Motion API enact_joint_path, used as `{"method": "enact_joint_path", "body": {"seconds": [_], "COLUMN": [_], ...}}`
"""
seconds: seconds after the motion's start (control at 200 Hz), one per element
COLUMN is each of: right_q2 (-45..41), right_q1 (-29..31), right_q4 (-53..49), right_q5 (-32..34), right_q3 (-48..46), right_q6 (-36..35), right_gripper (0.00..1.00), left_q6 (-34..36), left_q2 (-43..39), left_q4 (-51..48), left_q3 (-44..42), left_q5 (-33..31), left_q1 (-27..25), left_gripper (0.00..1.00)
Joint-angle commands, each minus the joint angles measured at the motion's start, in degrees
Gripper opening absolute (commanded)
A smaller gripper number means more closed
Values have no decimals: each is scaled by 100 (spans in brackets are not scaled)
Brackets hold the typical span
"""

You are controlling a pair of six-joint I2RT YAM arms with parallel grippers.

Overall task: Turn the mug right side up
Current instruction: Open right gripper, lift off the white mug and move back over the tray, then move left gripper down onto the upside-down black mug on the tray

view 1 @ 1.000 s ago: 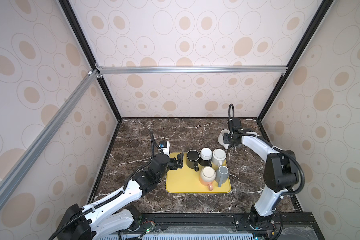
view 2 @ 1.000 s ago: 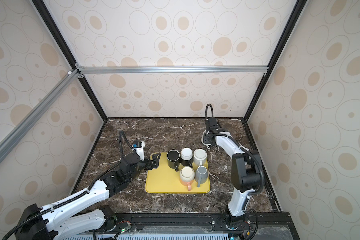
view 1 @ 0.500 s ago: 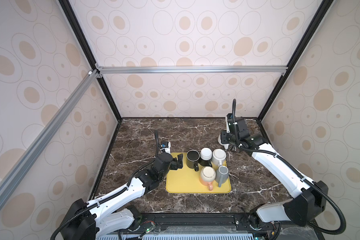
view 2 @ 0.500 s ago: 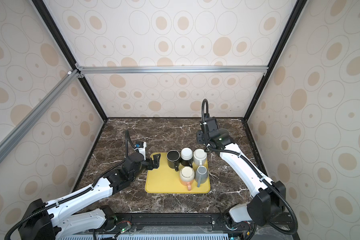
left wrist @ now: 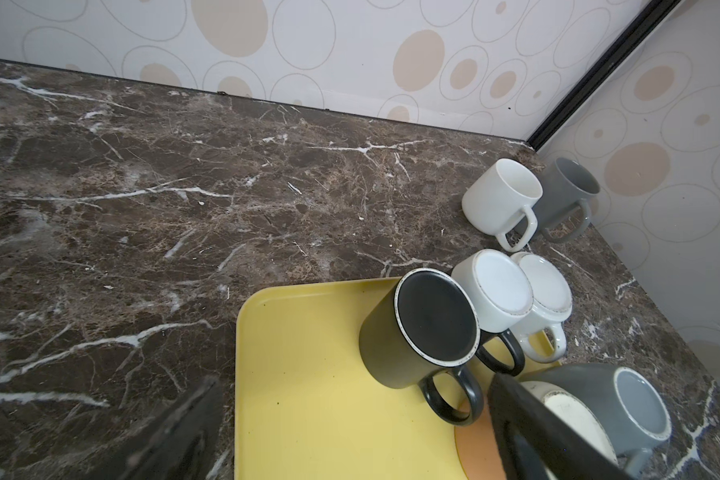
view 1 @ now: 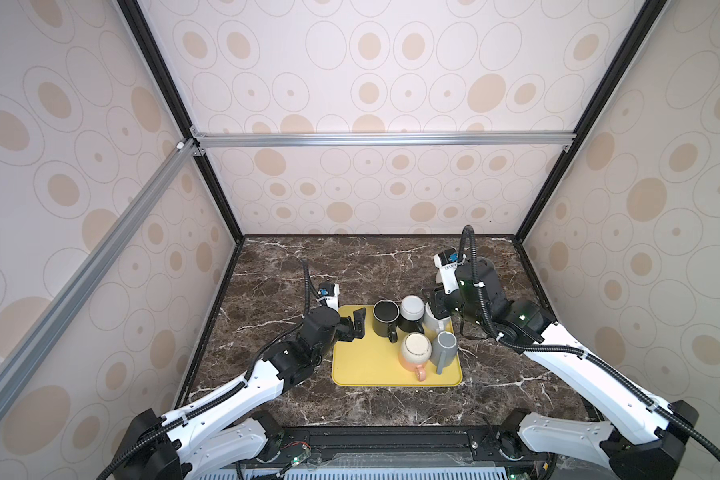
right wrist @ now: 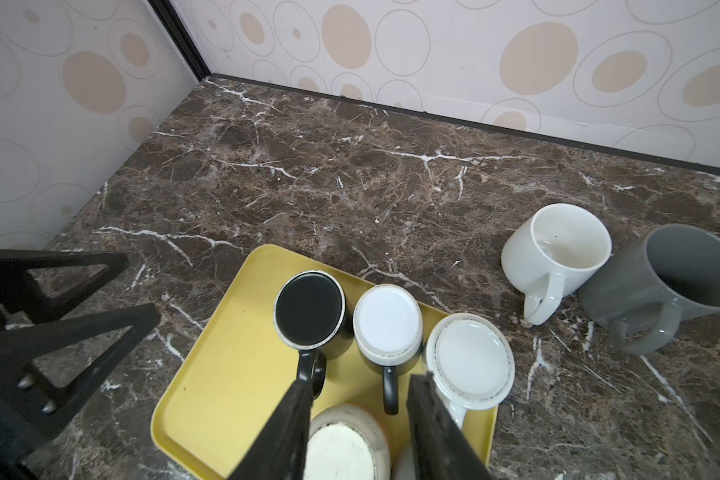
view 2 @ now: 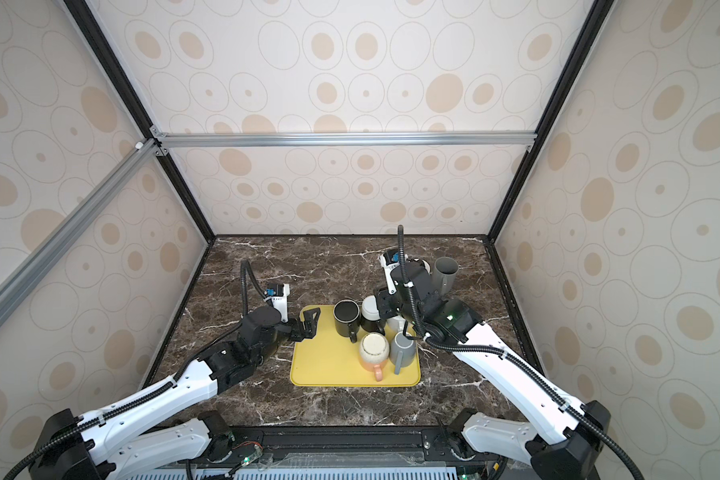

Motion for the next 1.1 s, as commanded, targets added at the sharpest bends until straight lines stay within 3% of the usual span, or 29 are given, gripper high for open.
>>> {"method": "enact_joint_path", "body": {"seconds": [0.0,0.325,0.535,0.72,0.85,1.095], "right_q2": [-14,-15,-201,-292,-337,-297], "right_q1": [64,88,90,67,44,14], "right_q4": [-544,-1755,-1820,-1650,-1459,-1077], "right_q5": [-127,179,680,689,587,289], "right_q3": [-10,-90,-376,-599,-734,-870], "right_q6": [92,391,763,930,982,908], "right_gripper": [40,40,40,40,39,39], "left_q6": [-103,-864,-1414,-1578,-1719,-1450], "left_q2": [-179,94,858,1498,1613,1316], "left_q4": [-271,-964,-1072,-941,-1023,-815], "left_q3": [42,339,737,1077,1041,863], "left_q5": [136,-942,-1376,-1406,-1558,-1327], "left_q1": [-17,-1503,-2292,-2775,-2762,-1934], "left_gripper": [100,100,99,95,95,89]}}
